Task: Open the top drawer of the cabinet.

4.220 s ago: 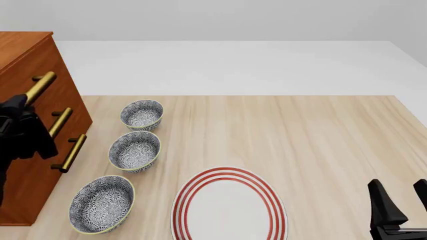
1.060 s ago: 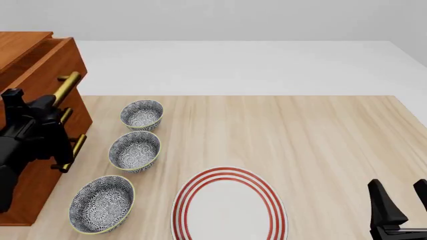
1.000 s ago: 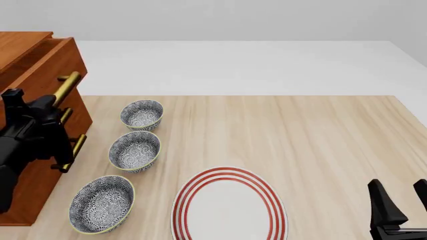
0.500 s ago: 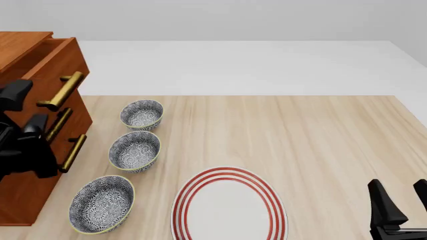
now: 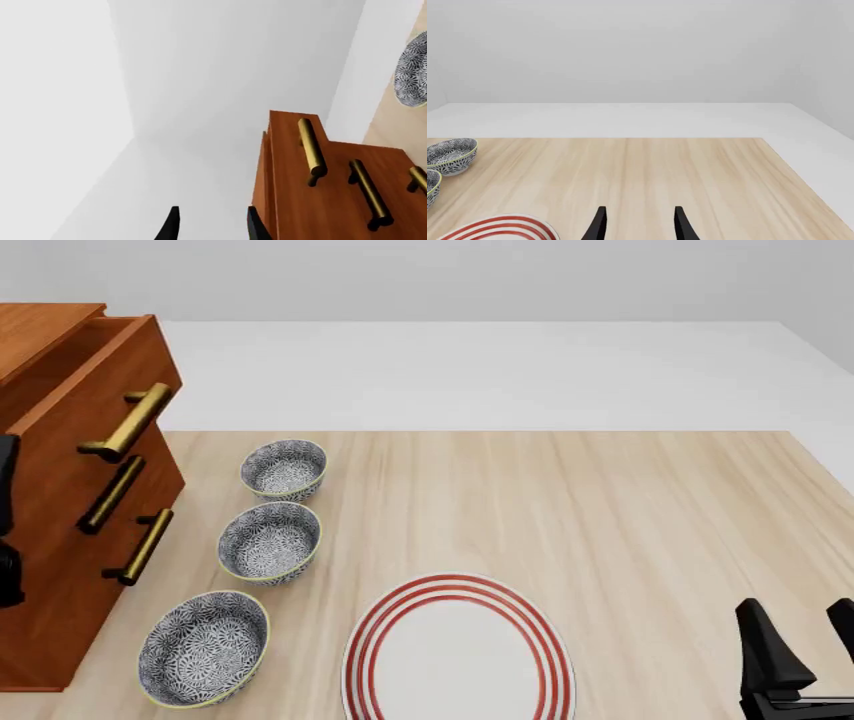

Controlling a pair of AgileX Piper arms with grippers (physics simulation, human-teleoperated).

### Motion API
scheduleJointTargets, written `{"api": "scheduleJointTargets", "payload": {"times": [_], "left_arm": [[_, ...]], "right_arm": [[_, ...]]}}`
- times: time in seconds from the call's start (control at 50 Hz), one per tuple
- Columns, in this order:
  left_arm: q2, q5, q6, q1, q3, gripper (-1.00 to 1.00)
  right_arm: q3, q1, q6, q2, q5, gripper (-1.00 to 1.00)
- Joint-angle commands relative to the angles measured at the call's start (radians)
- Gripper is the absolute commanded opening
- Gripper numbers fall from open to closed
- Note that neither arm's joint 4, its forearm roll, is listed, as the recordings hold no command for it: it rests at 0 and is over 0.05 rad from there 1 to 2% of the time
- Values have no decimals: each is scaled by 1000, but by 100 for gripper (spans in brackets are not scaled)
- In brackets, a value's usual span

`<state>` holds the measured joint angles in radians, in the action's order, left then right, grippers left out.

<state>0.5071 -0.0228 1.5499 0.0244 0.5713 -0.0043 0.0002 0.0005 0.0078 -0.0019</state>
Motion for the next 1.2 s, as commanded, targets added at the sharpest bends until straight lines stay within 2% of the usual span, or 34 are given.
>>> {"api": "scheduleJointTargets", "payload": {"times": [0.02,0.06,0.08,0.1,0.12,0.14,0.18,0.24,0.28,0.3,0.36,0.38,0.4,0.44,0.56,0.58,0.6,0.64,0.7,0.78,0.82,0.88,0.9,1.02,1.04,1.1,1.14,1.2], "left_arm": [[-18,99,-182,-26,150,100],[-13,103,-197,-22,162,100],[-7,129,-217,-21,177,100],[16,136,-278,8,225,100],[16,136,-278,8,226,100],[49,204,-409,34,325,100],[60,250,-490,38,375,100],[61,268,-533,36,391,100],[88,312,-651,57,465,100],[118,313,-754,133,521,100],[128,375,-751,93,531,100],[146,406,-784,113,556,100],[181,494,-882,122,633,100],[202,557,-967,125,713,100],[209,669,-1067,143,799,100],[262,759,-1192,149,861,100],[296,788,-1270,188,897,100],[238,773,-1245,167,876,100],[227,815,-1304,151,881,100],[202,866,-1333,128,893,100],[220,881,-1421,174,897,100],[174,912,-1349,99,858,100],[189,918,-1409,120,875,100],[192,947,-1427,104,847,100],[196,953,-1467,97,844,100],[206,961,-1525,106,805,100],[199,979,-1518,83,788,100],[214,992,-1564,86,818,100]], "right_arm": [[0,0,0,0,0,100],[0,0,0,0,0,100],[0,0,0,0,0,100],[0,0,0,0,0,100],[0,0,0,0,0,100],[0,0,0,0,0,100],[0,0,0,0,0,100],[0,0,0,0,0,100],[0,0,0,0,0,100],[0,0,0,0,0,100],[0,0,0,0,0,100],[0,0,0,0,0,100],[0,0,0,0,0,100],[0,0,0,0,0,100],[0,0,0,0,0,100],[0,0,0,0,0,100],[0,0,0,0,0,100],[0,0,0,0,0,100],[0,0,0,0,0,100],[0,0,0,0,0,100],[0,0,0,0,0,100],[0,0,0,0,0,100],[0,0,0,0,0,100],[0,0,0,0,0,100],[0,0,0,0,0,100],[0,0,0,0,0,100],[0,0,0,0,0,100],[0,0,0,0,0,100]]}}
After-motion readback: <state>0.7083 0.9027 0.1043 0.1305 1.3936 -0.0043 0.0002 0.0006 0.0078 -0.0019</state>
